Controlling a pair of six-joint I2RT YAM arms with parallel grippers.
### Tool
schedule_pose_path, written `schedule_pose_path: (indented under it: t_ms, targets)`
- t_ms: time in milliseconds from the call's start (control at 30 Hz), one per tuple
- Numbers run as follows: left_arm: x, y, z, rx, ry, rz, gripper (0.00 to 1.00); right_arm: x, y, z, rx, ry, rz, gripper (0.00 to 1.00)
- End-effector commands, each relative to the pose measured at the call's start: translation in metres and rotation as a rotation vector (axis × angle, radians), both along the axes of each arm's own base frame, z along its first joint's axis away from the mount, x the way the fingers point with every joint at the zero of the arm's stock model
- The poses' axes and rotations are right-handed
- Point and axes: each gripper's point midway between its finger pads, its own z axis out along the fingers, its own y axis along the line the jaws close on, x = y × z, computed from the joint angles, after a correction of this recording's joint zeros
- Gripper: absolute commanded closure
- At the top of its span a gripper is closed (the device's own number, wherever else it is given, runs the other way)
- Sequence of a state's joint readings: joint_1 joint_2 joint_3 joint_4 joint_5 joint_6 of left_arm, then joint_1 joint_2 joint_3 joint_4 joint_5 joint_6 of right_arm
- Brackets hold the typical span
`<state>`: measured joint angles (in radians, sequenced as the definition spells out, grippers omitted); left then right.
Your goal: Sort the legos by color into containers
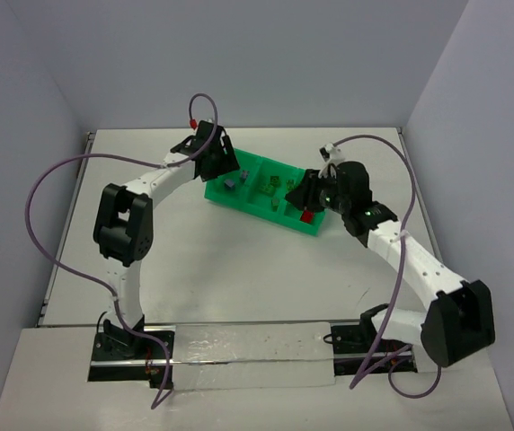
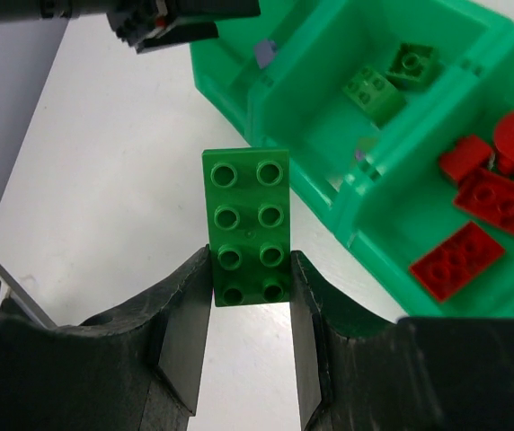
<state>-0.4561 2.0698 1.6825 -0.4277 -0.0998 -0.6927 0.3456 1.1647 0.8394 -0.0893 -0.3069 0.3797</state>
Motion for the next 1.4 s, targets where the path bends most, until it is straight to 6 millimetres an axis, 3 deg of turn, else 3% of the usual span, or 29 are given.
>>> schedule_pose_path:
  t_ms: [0, 33, 67, 133, 167, 300, 367, 400, 500, 667, 800, 867, 900, 1000, 1167, 1267, 1367]
  targets:
    - [-0.026, -0.004, 0.096, 0.036, -0.198, -0.015, 0.21, 0.046, 0.014, 0.024, -0.008, -0.085, -0.029, 0.97]
    - [-0.030, -0.003, 0.109, 0.025, -0.220, -0.013, 0.21, 0.049, 0.014, 0.029, -0.008, -0.098, -0.034, 0.97]
    - [-0.043, -0.005, 0.122, 0.008, -0.240, -0.021, 0.21, 0.060, 0.018, 0.016, -0.027, -0.068, -0.037, 0.93]
    - [-0.066, -0.003, 0.120, -0.023, -0.227, -0.037, 0.21, 0.073, 0.023, 0.002, -0.043, -0.038, -0.032, 0.89]
    - [-0.074, -0.002, 0.137, -0.064, -0.256, -0.036, 0.21, 0.080, 0.028, -0.005, -0.047, -0.021, -0.018, 0.87]
    - [-0.106, 0.008, 0.140, -0.120, -0.253, -0.030, 0.21, 0.100, 0.045, -0.014, -0.057, -0.005, 0.015, 0.77]
    - [-0.116, 0.012, 0.141, -0.120, -0.262, -0.018, 0.21, 0.104, 0.047, -0.026, -0.065, 0.019, 0.014, 0.65]
    - [-0.122, 0.019, 0.146, -0.116, -0.278, -0.002, 0.21, 0.107, 0.048, -0.030, -0.066, 0.030, 0.008, 0.52]
    - [-0.135, 0.034, 0.163, -0.108, -0.311, 0.025, 0.21, 0.112, 0.051, -0.026, -0.038, 0.001, -0.001, 0.32]
    - [-0.148, 0.052, 0.176, -0.090, -0.357, 0.070, 0.21, 0.108, 0.045, 0.007, -0.031, -0.068, -0.030, 0.19]
    - [-0.159, 0.068, 0.190, -0.098, -0.430, 0.095, 0.21, 0.099, 0.013, 0.040, -0.081, -0.131, -0.171, 0.18]
    - [-0.165, 0.072, 0.202, -0.121, -0.496, 0.081, 0.21, 0.091, -0.022, 0.056, -0.103, -0.176, -0.343, 0.16]
    - [-0.168, 0.074, 0.203, -0.122, -0.507, 0.074, 0.21, 0.087, -0.028, 0.051, -0.109, -0.160, -0.374, 0.16]
    - [-0.175, 0.074, 0.208, -0.136, -0.547, 0.040, 0.21, 0.064, -0.090, 0.059, -0.175, -0.148, -0.661, 0.07]
    - [-0.178, 0.069, 0.209, -0.132, -0.558, -0.011, 0.21, 0.025, -0.124, 0.042, -0.279, -0.072, -0.747, 0.06]
    - [-0.180, 0.067, 0.211, -0.143, -0.576, -0.031, 0.21, 0.004, -0.133, 0.022, -0.307, -0.045, -0.739, 0.06]
    - [-0.184, 0.067, 0.215, -0.153, -0.591, -0.044, 0.21, -0.011, -0.139, 0.018, -0.295, -0.054, -0.747, 0.06]
